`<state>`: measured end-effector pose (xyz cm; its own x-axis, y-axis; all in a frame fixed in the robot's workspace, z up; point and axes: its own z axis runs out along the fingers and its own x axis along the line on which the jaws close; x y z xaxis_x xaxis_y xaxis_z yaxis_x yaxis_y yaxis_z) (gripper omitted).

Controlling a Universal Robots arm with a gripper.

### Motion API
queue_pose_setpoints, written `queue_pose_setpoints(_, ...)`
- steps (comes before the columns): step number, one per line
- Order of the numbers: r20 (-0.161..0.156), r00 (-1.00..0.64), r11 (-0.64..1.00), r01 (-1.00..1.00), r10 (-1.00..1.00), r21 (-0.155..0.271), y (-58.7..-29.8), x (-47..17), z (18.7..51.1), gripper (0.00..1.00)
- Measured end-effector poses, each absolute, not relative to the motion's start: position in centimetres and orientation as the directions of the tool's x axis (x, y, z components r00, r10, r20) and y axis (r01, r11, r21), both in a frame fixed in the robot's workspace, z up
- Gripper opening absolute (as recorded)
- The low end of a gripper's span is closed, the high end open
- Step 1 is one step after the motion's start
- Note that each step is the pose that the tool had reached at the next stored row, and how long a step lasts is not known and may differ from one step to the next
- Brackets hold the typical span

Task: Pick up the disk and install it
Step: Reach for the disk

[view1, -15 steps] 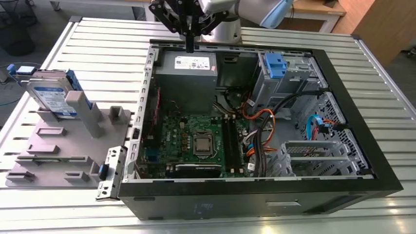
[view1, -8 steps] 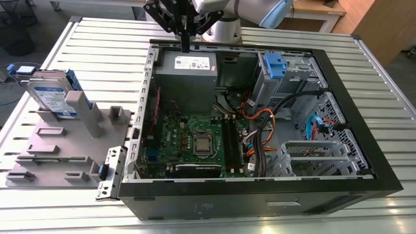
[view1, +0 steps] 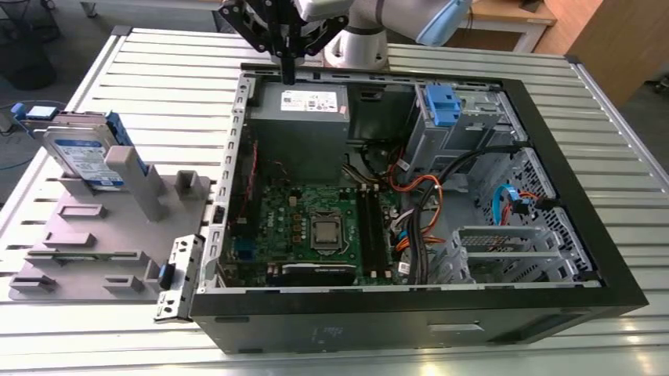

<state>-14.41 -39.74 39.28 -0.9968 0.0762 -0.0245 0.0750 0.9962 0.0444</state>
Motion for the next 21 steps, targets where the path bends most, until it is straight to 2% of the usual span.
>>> queue_pose_setpoints(21, -0.024, -0.997, 0.996, 0.075, 0.076, 0.044, -39.7, -15.6, 39.3, 0.11)
